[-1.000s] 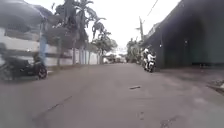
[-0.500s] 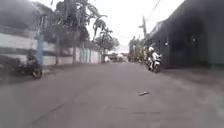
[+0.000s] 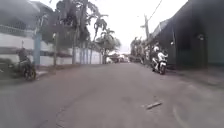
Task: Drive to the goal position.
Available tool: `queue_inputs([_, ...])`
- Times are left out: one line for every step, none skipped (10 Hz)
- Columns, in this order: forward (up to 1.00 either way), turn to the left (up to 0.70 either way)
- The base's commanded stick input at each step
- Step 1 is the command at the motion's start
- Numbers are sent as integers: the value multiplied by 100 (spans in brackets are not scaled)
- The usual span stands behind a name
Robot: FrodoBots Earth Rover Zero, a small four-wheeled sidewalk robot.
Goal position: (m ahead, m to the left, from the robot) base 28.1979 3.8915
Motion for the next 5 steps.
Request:
queue_inputs([100, 0])
queue_inputs([100, 0])
queue_inputs([100, 0])
queue_inputs([100, -16])
queue_inputs([100, -40])
